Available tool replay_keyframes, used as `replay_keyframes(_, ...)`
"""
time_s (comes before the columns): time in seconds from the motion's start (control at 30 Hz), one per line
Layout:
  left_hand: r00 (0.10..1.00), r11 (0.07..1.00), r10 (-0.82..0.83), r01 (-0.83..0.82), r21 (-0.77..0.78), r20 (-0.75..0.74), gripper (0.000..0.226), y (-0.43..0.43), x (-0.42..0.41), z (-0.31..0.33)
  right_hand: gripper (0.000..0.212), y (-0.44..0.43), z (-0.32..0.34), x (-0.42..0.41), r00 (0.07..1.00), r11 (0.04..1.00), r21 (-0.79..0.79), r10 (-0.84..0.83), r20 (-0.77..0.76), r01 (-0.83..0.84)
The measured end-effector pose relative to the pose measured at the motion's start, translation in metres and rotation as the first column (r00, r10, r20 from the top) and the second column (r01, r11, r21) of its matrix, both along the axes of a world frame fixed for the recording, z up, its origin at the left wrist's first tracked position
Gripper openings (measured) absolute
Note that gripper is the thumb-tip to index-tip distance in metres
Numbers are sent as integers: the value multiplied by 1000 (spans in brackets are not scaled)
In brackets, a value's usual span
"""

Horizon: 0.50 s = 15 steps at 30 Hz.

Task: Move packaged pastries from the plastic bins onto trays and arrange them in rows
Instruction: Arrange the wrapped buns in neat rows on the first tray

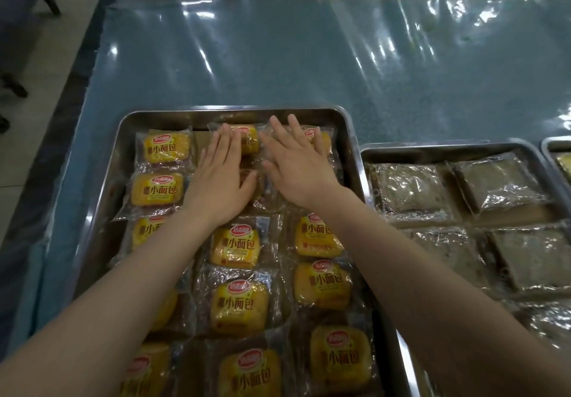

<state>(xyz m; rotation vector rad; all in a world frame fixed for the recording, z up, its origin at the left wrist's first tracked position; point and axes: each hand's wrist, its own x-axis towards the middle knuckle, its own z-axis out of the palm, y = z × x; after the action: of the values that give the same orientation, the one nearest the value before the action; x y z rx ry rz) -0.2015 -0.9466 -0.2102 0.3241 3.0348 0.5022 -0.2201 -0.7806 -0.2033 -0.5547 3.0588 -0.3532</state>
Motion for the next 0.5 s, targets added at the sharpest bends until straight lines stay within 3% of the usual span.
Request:
replay_keyframes(0.13,999,997,29,-27,-78,18,81,-26,29,-1,64,-20,-1,14,993,991,71,110,39,-113)
replay_keyframes(0.27,998,966,-5,22,-257,70,77,-42,49,-8,73,-29,-7,21,992,980,179,74,106,-92)
replay_keyframes(0.4,999,976,-27,33,-214,33,77,-47,53,-3,75,-38,0,21,993,982,167,73,94,-88)
replay_keyframes(0.5,1000,985,27,-29,-169,-14,77,-63,53,5,64,-58,8,17,990,990,77,114,85,-121)
